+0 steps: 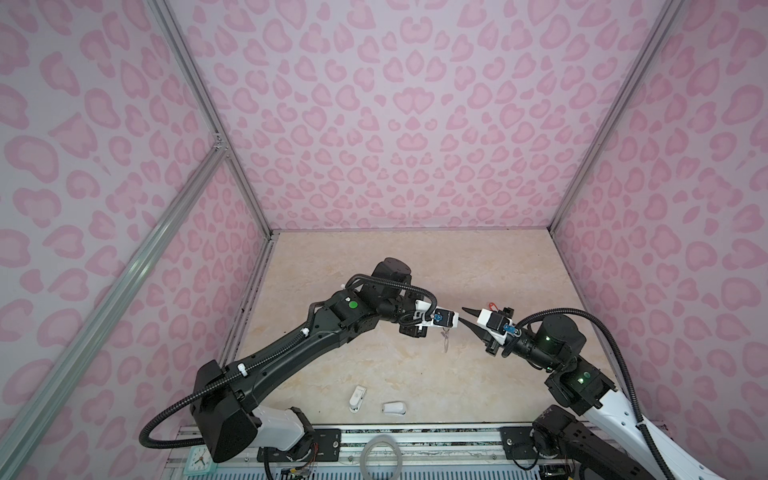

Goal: Put the keys on the keyring

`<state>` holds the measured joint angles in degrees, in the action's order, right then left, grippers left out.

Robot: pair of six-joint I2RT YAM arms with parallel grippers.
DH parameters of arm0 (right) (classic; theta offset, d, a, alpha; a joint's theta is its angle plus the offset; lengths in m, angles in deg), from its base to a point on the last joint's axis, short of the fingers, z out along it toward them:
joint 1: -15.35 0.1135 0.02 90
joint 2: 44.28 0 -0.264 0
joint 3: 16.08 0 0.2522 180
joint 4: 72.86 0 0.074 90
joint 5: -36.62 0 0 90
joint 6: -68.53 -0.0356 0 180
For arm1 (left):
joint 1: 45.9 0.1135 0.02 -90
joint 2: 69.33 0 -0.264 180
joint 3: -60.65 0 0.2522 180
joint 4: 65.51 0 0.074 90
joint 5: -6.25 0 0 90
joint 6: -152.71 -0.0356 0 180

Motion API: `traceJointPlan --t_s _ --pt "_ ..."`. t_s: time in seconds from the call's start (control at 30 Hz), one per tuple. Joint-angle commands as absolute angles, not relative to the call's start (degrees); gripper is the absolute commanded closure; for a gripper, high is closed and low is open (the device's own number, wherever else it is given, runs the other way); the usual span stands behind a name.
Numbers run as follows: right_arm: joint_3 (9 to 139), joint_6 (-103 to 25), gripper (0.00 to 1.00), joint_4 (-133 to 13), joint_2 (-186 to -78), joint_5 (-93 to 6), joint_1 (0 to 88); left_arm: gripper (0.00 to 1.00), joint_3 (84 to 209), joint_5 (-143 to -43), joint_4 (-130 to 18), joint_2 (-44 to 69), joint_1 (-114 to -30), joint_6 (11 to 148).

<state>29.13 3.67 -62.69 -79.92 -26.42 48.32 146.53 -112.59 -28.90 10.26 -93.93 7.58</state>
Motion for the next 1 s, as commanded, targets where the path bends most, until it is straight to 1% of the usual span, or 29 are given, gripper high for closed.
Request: traceJointPlan --t_s 0.0,0.17,0.63,0.97 --pt "29.1 4.4 0.73 -60.9 -80.3 -26.9 48.2 0.97 147.7 -112.2 -28.1 10.7 -93.9 8.3" --pt "30.2 3.5 0.75 -61.8 -83.4 -23.5 48.6 0.97 148.2 -112.5 -27.3 11.3 -93.5 8.7" --pt "29.5 2.2 0.81 -67.6 -86.3 -23.6 49.4 0.97 148.6 -112.1 -27.1 12.2 -93.5 10.4" --pt "30.6 2.3 0.83 -67.5 -89.5 -22.7 49.4 0.97 149.1 -112.4 -27.0 12.5 -93.5 10.2"
